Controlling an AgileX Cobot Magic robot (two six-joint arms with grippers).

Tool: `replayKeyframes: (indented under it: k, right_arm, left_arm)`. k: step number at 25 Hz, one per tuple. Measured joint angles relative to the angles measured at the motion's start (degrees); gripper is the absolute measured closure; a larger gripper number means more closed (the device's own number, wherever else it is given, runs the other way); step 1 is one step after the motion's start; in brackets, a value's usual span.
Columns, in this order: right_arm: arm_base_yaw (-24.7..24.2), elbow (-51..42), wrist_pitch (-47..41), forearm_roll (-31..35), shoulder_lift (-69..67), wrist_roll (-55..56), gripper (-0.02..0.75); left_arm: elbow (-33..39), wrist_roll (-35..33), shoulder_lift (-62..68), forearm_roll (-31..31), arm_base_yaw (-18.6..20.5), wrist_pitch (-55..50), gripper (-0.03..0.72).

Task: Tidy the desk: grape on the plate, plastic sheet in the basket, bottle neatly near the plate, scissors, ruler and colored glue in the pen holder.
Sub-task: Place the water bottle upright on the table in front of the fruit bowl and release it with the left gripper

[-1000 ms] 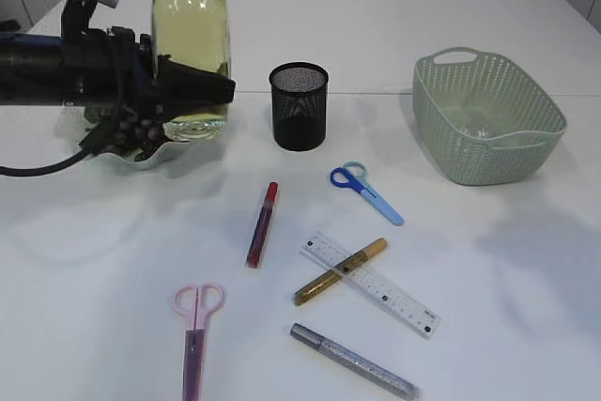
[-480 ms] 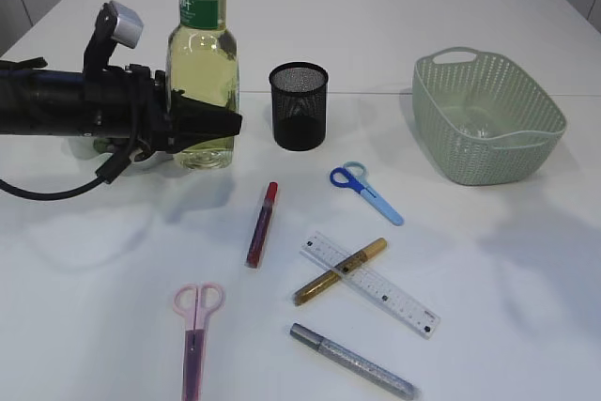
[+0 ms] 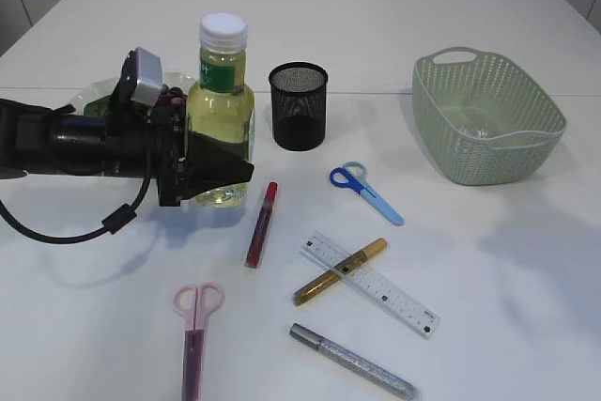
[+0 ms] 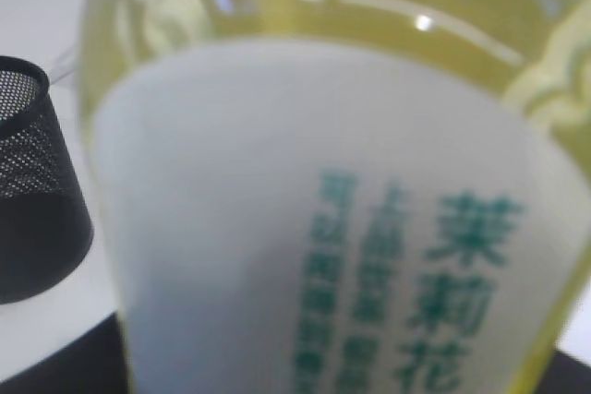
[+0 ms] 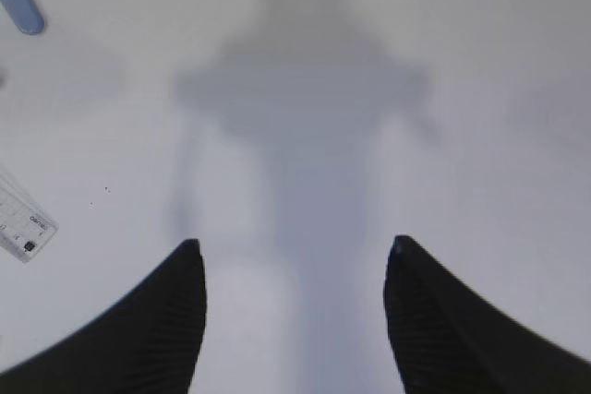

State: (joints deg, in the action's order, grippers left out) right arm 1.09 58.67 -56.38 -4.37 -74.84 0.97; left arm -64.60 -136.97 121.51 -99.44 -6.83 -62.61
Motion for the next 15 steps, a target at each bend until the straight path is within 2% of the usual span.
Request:
replayKeyframes:
  k: [4,15]
  right_arm:
    - [0.0,0.0,0.0,0.0,0.0,0.0,0.26]
    - [0.0,0.0,0.1,-0.09,0.0,0.0,0.26]
  left_arm:
    - [0.0,-2.94,2.32,-0.11,0.96,0.0,0.25]
    - [-0.22,-4.38,7.48,-0.91,3.51,0.41,0.25]
